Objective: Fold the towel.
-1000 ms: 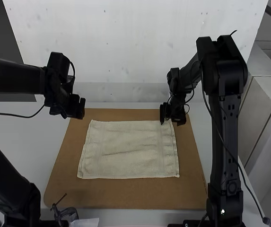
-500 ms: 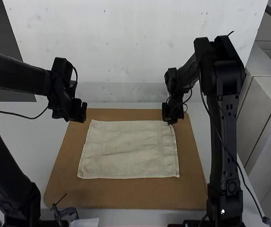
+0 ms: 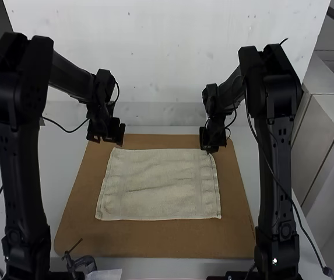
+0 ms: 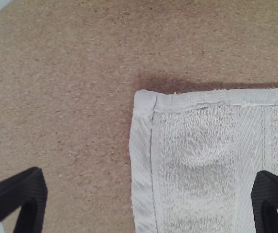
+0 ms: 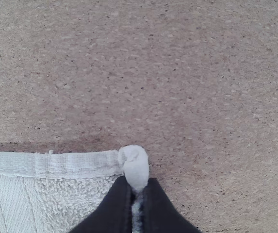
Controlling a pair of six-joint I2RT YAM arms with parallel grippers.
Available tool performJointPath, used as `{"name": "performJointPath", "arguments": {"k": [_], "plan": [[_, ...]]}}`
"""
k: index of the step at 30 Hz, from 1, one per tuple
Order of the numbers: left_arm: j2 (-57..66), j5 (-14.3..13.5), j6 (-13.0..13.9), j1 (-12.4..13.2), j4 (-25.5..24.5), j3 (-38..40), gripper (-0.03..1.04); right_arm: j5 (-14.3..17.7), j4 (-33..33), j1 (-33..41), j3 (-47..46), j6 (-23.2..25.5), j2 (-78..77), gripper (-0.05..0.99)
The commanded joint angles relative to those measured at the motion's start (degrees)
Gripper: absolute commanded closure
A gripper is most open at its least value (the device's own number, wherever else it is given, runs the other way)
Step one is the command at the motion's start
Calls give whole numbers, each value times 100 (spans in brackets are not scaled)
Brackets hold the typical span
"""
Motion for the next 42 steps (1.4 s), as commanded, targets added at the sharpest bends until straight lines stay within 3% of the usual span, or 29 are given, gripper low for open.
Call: {"name": "performJointPath", "arguments": {"k": [1,3,12,14,19,23,42], "plan": [[561,-81,-361,-24,-361,661,10,360,40,-126,-148,-68,306,92],[825,-151,-422,-24,-608,916,10,369,66,-134,-183,-68,289,92],[1475,-204,-404,-15,-713,1364,11,360,171,-108,-376,-85,227,92],[1546,-124,-404,12,-792,1408,25,369,268,-99,-464,-164,157,92],[1616,7,-431,3,-810,1391,101,386,312,-117,-526,-217,-37,92],[1634,403,-431,12,-898,1373,100,369,312,-134,-561,-235,-133,92],[517,227,-914,-41,-889,1338,100,378,716,-170,-262,-77,-977,92]]}}
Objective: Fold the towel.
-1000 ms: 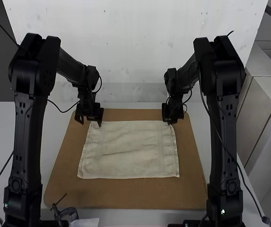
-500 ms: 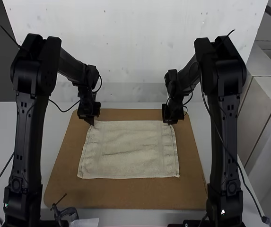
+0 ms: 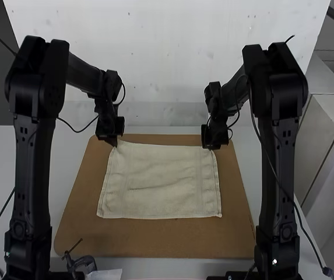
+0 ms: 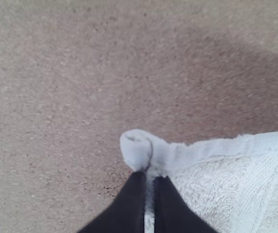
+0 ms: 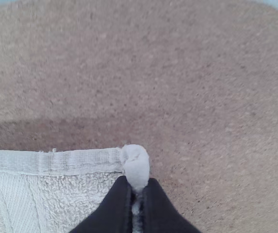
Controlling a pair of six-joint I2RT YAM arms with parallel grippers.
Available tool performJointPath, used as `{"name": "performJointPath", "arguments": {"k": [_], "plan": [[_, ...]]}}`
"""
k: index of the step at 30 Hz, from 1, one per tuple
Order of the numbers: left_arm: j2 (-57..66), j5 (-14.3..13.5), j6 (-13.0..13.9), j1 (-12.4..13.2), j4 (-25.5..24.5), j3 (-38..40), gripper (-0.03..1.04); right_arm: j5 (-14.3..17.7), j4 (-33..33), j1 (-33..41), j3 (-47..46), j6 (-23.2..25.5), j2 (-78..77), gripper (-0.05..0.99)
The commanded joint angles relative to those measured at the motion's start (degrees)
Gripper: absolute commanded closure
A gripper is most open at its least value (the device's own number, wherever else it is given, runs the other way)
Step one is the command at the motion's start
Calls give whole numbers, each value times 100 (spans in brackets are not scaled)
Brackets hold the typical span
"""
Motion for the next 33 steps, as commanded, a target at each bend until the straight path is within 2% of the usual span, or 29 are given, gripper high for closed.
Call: {"name": "performJointPath", "arguments": {"k": [1,5,12,17,23,29,33], "plan": [[-611,43,-248,-24,10,0,100,227,152,-128,153,74,-674,92],[-822,-80,-397,-6,54,-97,99,227,249,-137,162,65,-920,92],[-1226,-80,-432,-50,80,-457,99,200,240,-146,-40,30,-1245,92],[-1683,-71,-432,-182,185,-1178,99,200,293,-102,-611,-14,-1456,92],[-2307,-71,-406,-208,291,-1934,99,174,372,-40,-1376,-163,-2098,92],[-3089,-80,-406,-445,317,-2742,99,139,381,65,-2229,-242,-2950,92],[-3634,-80,-424,-692,326,-3269,99,86,399,100,-2756,-330,-3565,92]]}}
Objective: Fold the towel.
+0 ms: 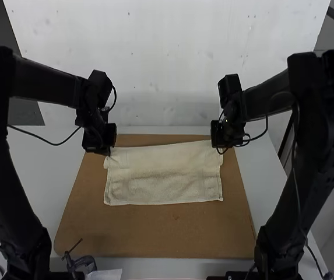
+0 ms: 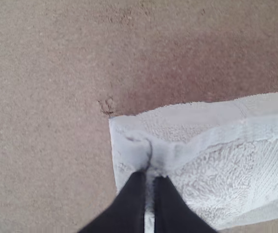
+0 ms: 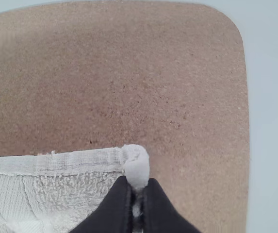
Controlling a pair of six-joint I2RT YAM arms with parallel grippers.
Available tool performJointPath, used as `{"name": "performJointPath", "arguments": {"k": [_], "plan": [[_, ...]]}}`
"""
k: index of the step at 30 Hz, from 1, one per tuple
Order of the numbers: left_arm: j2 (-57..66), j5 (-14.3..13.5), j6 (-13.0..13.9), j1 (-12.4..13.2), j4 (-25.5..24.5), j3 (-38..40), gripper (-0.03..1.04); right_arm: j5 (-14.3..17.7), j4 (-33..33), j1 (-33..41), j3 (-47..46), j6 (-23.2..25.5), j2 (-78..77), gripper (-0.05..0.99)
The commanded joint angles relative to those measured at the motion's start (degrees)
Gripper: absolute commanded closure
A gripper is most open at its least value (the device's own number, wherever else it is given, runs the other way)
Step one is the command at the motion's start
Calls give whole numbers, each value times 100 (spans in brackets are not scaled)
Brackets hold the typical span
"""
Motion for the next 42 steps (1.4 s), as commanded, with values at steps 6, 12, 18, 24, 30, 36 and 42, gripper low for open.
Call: {"name": "performJointPath", "arguments": {"k": [6,12,18,24,30,36,42], "plan": [[-922,-112,-83,-406,16,-842,99,71,18,145,-954,-191,-1108,92],[-1414,-209,-21,-468,-2,-1237,99,71,9,259,-1455,-191,-1574,92],[-2082,-200,49,-767,-116,-1580,99,71,-26,259,-1666,-191,-1872,92],[-2012,-227,31,-846,16,-1773,99,97,203,268,-1684,-164,-1653,92],[-1177,-262,242,-371,534,-1773,99,132,616,268,-1648,-129,-1081,92],[-491,-271,278,-257,956,-1571,99,167,844,268,-1464,-103,-580,92],[27,-279,216,-283,1132,-1255,99,203,1091,268,-1288,-41,-97,92]]}}
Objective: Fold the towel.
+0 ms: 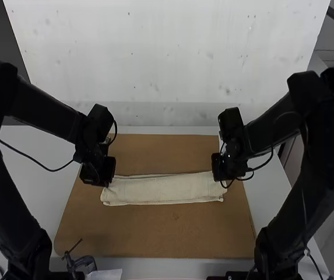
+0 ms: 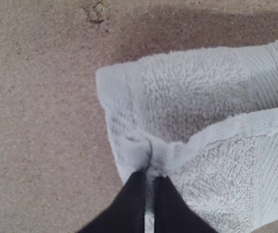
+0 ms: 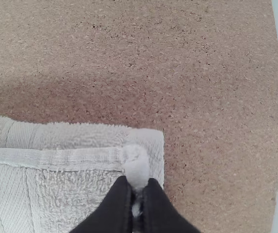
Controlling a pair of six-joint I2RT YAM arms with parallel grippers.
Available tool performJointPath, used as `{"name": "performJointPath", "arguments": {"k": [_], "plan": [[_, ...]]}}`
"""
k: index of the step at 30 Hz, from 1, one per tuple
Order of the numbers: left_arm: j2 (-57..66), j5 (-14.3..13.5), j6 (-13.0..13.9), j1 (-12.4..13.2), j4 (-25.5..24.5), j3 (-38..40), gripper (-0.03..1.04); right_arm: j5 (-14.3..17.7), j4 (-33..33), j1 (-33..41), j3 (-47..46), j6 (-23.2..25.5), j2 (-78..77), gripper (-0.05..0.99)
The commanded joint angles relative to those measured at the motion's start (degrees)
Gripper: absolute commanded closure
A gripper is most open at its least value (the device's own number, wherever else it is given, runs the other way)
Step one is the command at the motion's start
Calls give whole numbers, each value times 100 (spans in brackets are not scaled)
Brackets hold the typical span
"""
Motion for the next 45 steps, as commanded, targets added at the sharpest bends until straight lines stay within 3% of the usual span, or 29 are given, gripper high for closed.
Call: {"name": "performJointPath", "arguments": {"k": [1,14,28,31,34,35,37,45], "plan": [[259,-133,32,62,59,367,99,227,142,38,303,99,222,92],[417,-432,24,71,481,490,99,235,318,73,426,116,671,92],[910,-520,103,27,727,534,99,235,291,73,321,116,671,92],[883,-300,103,88,472,605,68,235,98,38,338,169,644,73],[663,-89,103,167,59,657,14,165,-438,-23,461,389,477,53],[532,-36,120,211,15,657,10,112,-596,-32,497,459,380,48],[294,43,138,299,-152,649,9,16,-851,-50,514,538,196,43],[-681,148,305,519,-346,561,3,-213,-1176,-199,646,837,240,43]]}}
